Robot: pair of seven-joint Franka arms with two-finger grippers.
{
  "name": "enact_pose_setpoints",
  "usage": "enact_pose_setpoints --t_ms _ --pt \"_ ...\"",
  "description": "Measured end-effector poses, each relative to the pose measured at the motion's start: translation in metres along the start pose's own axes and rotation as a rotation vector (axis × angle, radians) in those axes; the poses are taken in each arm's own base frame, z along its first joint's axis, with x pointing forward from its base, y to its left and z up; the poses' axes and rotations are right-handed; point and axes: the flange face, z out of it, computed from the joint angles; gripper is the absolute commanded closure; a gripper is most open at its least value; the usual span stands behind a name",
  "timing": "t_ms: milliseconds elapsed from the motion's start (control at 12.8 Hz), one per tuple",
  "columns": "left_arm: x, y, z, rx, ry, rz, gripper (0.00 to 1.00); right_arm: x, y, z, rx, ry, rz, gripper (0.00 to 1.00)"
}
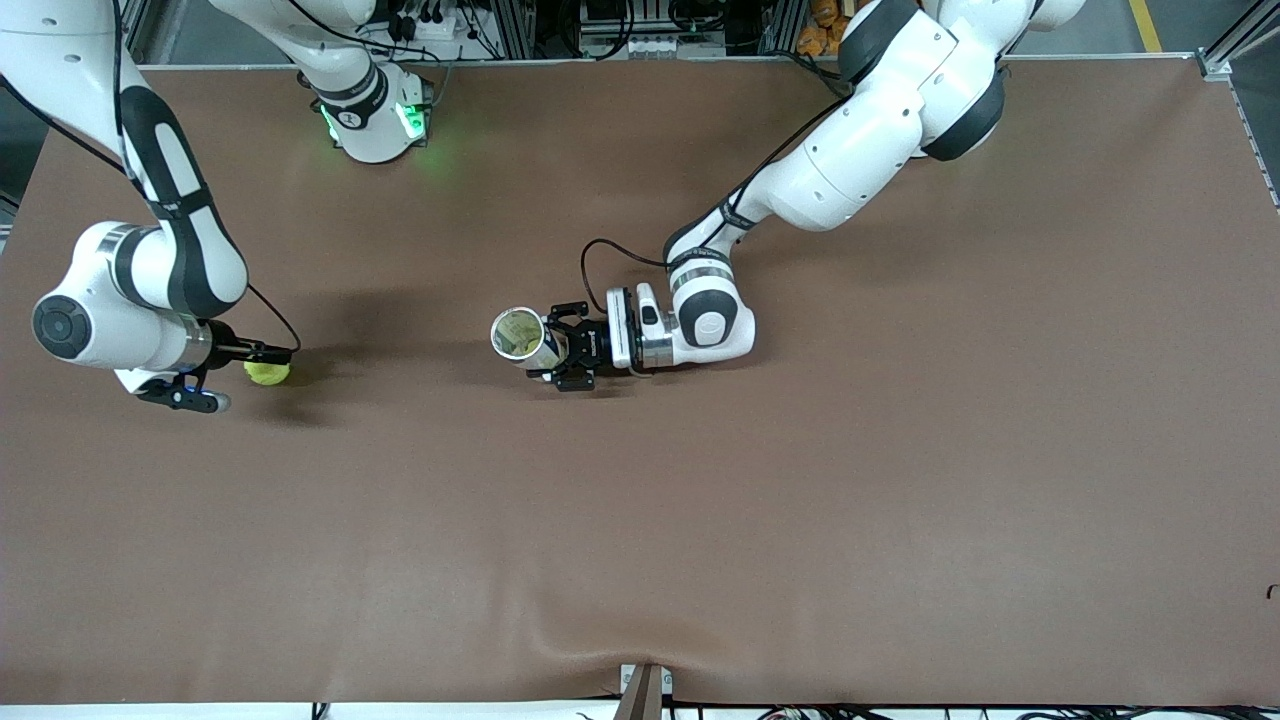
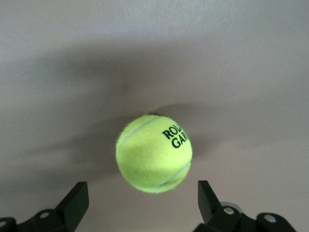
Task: Insert tennis ball vertically with right arm
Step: 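Move the right gripper to the second ball and grasp it, then carry the second ball to the can opening with the right gripper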
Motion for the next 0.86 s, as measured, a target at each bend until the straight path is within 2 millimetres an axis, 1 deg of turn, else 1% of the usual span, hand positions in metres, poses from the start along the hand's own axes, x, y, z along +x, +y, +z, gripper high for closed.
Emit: enact_pose_setpoints --t_ms 235,471,549,627,706,784,863 --pt "0.0 0.0 0.0 0.0 0.0 0.0 0.23 0.006 0.001 0.017 -0.002 0.012 -0.005 0.0" --pt "0.0 0.0 0.0 0.0 0.0 0.0 0.23 0.009 0.001 0.023 -0.002 0.024 -0.005 0.0" --pt "0.0 0.0 0.0 0.0 0.0 0.0 0.23 0.01 0.002 0.025 -0.003 0.026 -0.005 0.06" --pt "0.0 0.0 0.0 0.0 0.0 0.0 0.24 0.011 0.002 0.027 -0.003 0.027 -0.004 0.22" --pt "0.0 0.0 0.0 0.0 0.0 0.0 0.24 0.011 0.002 0.027 -0.003 0.029 -0.004 0.34" --pt "0.0 0.0 0.0 0.0 0.0 0.0 0.24 0.011 0.002 0.027 -0.002 0.031 -0.004 0.41" --pt "0.0 0.0 0.0 0.0 0.0 0.0 0.24 0.012 0.002 0.026 -0.002 0.033 -0.003 0.45"
